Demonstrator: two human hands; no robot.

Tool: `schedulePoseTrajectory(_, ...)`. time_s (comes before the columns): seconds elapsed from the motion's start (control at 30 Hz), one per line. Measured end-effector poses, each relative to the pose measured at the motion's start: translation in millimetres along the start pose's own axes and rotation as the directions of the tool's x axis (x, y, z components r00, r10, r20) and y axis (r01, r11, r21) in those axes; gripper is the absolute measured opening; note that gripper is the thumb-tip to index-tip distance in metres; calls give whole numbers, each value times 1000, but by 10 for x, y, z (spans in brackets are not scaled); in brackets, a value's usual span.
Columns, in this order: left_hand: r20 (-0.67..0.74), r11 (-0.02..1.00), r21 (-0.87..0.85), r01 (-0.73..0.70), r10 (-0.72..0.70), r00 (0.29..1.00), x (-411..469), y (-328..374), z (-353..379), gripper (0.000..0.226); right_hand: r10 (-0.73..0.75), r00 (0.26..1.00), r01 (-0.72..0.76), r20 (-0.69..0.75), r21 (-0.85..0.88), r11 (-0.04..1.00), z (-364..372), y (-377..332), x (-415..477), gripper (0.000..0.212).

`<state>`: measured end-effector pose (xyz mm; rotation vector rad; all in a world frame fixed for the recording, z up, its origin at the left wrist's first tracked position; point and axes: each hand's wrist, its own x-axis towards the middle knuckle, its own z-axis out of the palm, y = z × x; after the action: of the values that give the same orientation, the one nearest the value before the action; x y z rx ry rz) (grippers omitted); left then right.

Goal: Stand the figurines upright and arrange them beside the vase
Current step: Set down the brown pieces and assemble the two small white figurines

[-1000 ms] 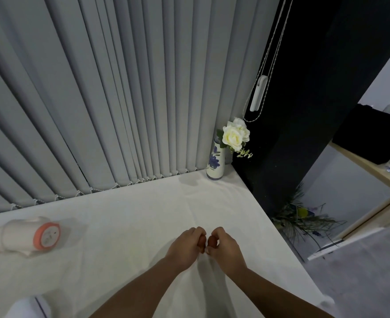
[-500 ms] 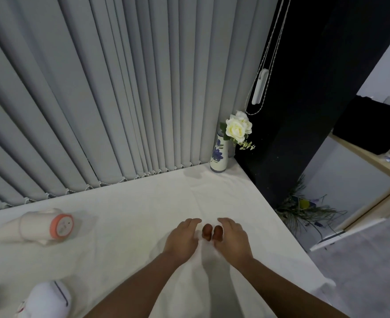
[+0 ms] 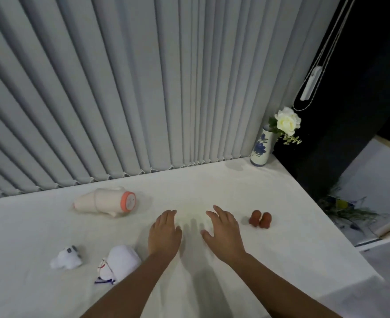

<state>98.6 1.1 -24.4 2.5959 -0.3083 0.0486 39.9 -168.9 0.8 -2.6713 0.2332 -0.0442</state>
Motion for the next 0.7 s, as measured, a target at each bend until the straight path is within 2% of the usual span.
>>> schedulePoseTrajectory(0.23, -121, 995, -64, 71, -78, 990, -319, -1213, -675, 47, -89, 993, 82, 83, 86, 993, 657, -1206, -274, 52)
schedulePoseTrajectory(0.4, -106, 983, -40, 177, -180, 978, -588, -1924, -1029, 47, -89, 990, 72, 107, 154, 985, 1083, -1907, -418, 57)
schedulePoseTrajectory(0.7, -21, 981, 56, 184, -183, 983, -762, -2734, -1252, 53, -23, 999, 28, 43, -119, 993, 1666, -2418, -488, 63)
